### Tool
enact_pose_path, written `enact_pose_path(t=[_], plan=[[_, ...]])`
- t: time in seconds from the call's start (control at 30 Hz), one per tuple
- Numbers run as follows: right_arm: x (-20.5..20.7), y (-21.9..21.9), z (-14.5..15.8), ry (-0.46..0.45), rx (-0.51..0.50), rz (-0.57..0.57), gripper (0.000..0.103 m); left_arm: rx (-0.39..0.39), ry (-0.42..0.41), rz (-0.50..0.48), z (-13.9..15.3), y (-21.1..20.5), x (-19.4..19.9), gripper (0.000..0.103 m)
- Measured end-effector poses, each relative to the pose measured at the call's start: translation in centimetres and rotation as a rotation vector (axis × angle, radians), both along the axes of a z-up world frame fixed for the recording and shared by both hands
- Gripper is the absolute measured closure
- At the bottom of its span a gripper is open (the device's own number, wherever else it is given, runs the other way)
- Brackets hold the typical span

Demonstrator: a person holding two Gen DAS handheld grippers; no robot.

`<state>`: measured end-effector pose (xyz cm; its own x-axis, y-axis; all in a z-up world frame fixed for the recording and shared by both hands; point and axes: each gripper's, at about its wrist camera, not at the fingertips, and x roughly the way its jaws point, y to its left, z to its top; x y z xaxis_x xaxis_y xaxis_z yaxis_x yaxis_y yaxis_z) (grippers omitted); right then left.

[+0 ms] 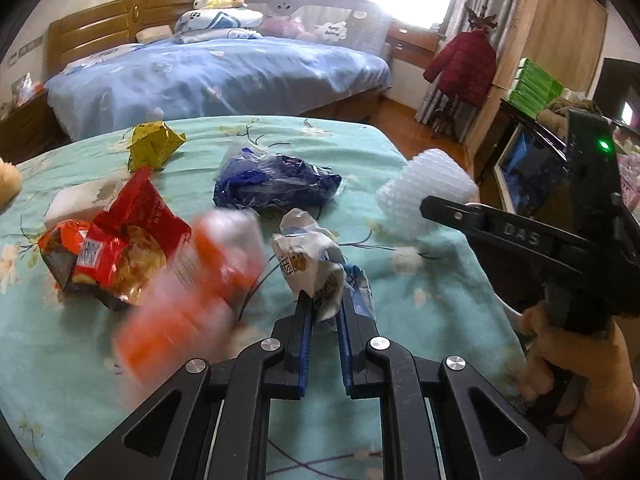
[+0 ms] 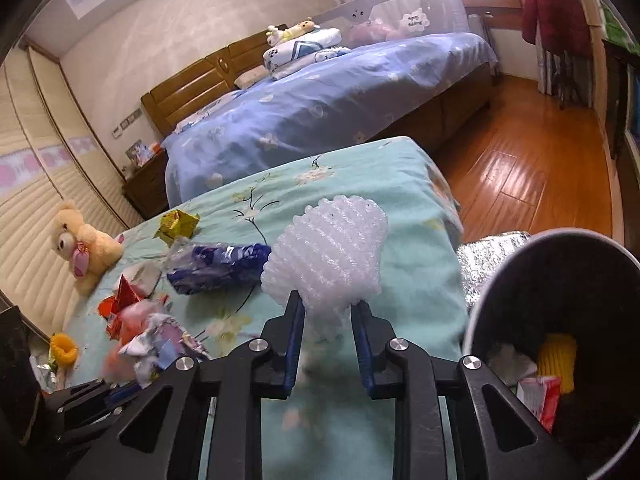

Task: Collect trash
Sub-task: 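Carry the wrapper and the foam net over the trash bin with both grippers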

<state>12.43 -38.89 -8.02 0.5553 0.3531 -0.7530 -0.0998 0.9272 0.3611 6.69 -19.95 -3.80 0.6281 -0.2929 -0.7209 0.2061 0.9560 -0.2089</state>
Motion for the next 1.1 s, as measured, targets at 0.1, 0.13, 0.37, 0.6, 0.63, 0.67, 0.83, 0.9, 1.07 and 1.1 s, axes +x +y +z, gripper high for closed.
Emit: enact_pose_path(t=[0.1, 0.13, 0.37, 0.6, 0.63, 0.67, 0.83, 0.9, 1.07, 1.1], plan=[[-1.5, -0.6, 0.7, -0.013, 0.005, -0.022, 0.079, -0.008, -0.003, -0.008, 0.1, 0.0, -0.5, 0.093], [-1.9, -0.8, 0.8, -0.016, 0.004, -0.027, 0.079, -0.012, -0.005, -0.013, 0.2, 0.0, -0.6, 0.093], [-4.8, -2.6, 1.5, -0.020, 0.020, -0.083, 0.079, -0.025, -0.043, -0.070, 1.5, -1.3, -2.5, 0.095], [-7.3, -4.9, 2.1, -0.018, 0.026, -0.132, 0.080, -0.038, -0.056, -0.126, 1.9, -2.9, -3.5, 0.095], [-7.6, -5.2, 2.2, -0.018, 0.026, -0.141, 0.080, -0.038, -0.056, -0.132, 1.9, -3.1, -3.6, 0.095], [-7.9, -5.7, 2.2, -0.018, 0.027, -0.153, 0.080, -0.038, -0.056, -0.136, 2.0, -3.4, -3.8, 0.095], [-8.7, -7.7, 2.3, -0.014, 0.015, -0.191, 0.080, -0.032, -0.063, -0.173, 2.3, -5.0, -4.0, 0.095], [-9.0, -8.5, 2.4, -0.013, 0.009, -0.209, 0.080, -0.030, -0.063, -0.184, 2.3, -5.5, -3.8, 0.095], [-9.5, -10.3, 2.4, -0.009, -0.002, -0.247, 0.080, -0.020, -0.067, -0.214, 2.4, -7.3, -3.9, 0.095], [-9.5, -10.7, 2.4, -0.008, -0.005, -0.255, 0.080, -0.018, -0.068, -0.221, 2.5, -7.7, -3.8, 0.095]])
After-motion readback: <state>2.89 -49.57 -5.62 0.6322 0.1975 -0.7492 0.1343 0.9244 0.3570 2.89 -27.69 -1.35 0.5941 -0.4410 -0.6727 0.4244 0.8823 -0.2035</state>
